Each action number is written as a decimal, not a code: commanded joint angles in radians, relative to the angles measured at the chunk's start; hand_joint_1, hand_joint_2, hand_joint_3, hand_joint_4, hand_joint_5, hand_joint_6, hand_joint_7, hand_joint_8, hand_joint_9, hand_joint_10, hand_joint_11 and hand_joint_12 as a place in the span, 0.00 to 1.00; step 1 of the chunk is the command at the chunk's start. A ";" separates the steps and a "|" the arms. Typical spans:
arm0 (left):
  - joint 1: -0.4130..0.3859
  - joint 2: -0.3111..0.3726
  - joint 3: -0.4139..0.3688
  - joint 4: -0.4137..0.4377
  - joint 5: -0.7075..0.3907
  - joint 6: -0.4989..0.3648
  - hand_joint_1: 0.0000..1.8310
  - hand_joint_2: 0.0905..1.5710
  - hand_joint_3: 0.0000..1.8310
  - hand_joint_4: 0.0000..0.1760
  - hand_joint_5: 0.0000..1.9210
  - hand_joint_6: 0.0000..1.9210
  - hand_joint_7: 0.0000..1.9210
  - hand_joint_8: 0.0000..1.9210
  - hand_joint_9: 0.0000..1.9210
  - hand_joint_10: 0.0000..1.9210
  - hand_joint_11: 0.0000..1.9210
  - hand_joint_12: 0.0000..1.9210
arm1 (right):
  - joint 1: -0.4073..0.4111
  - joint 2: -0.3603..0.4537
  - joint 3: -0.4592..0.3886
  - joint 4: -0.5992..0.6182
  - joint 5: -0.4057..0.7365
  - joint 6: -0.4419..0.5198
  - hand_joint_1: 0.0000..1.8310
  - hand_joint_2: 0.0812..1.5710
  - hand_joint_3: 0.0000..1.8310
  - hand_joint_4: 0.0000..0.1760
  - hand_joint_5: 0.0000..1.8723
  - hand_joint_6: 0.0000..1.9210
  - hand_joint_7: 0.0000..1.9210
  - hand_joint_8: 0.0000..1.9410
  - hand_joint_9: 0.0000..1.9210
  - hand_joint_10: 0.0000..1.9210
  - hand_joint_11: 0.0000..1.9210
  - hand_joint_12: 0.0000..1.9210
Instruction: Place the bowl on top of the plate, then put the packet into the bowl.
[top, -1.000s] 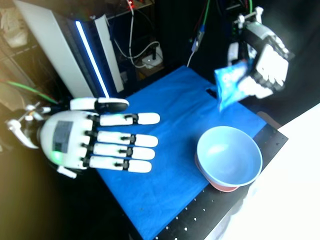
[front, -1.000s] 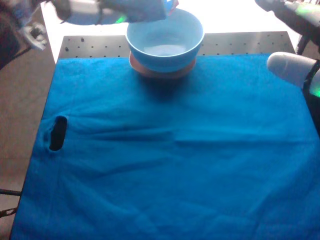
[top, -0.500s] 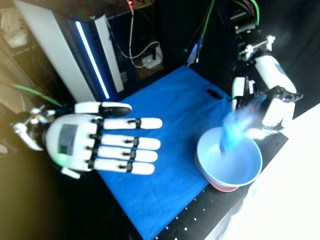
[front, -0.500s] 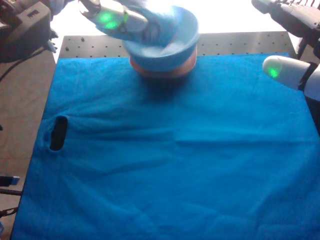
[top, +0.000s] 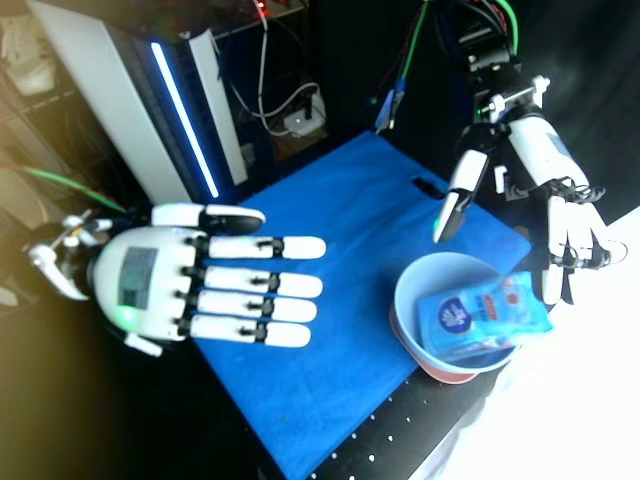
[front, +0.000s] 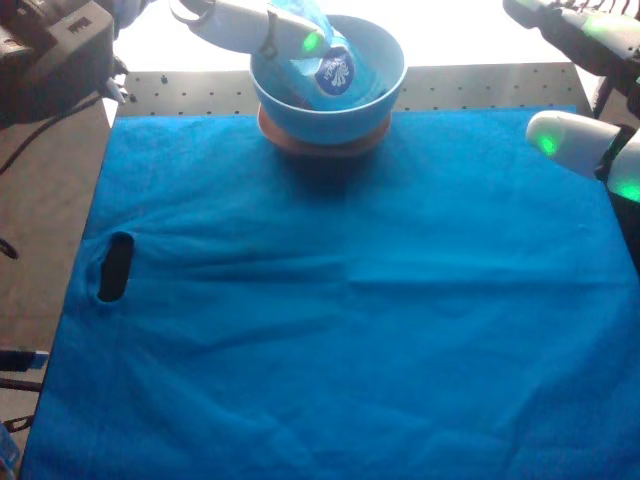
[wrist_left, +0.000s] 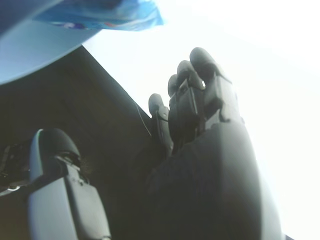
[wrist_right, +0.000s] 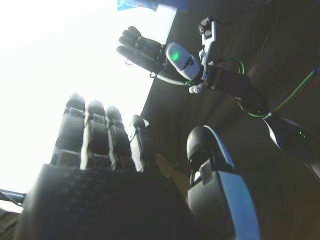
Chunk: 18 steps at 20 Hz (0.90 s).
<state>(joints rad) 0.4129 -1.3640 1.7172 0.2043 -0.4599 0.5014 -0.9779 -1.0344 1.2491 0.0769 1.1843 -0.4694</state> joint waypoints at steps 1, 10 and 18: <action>-0.002 0.013 -0.008 -0.022 -0.142 -0.006 0.38 0.53 0.00 0.93 0.16 0.00 0.13 0.00 0.14 0.00 0.00 0.36 | 0.005 -0.001 0.002 0.020 0.123 0.006 0.09 0.84 0.00 0.58 0.00 0.00 0.00 0.00 0.00 0.00 0.00 0.00; 0.244 0.229 -0.249 -0.168 -0.527 -0.001 0.32 0.54 0.00 1.00 0.02 0.00 0.00 0.00 0.00 0.00 0.00 0.00 | -0.125 0.045 -0.054 0.139 0.270 0.006 0.11 0.72 0.00 0.54 0.00 0.00 0.00 0.00 0.00 0.00 0.00 0.00; 0.683 0.398 -0.550 -0.414 -0.991 0.070 0.35 0.50 0.00 0.98 0.00 0.00 0.00 0.00 0.00 0.00 0.00 0.00 | -0.301 0.097 -0.177 0.256 0.493 0.006 0.21 0.64 0.00 1.00 0.00 0.00 0.00 0.00 0.00 0.00 0.00 0.00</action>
<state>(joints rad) 1.1130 -0.9710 1.1606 -0.2012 -1.2713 0.5762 -1.2964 -0.9463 1.0649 0.3199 1.5166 -0.4698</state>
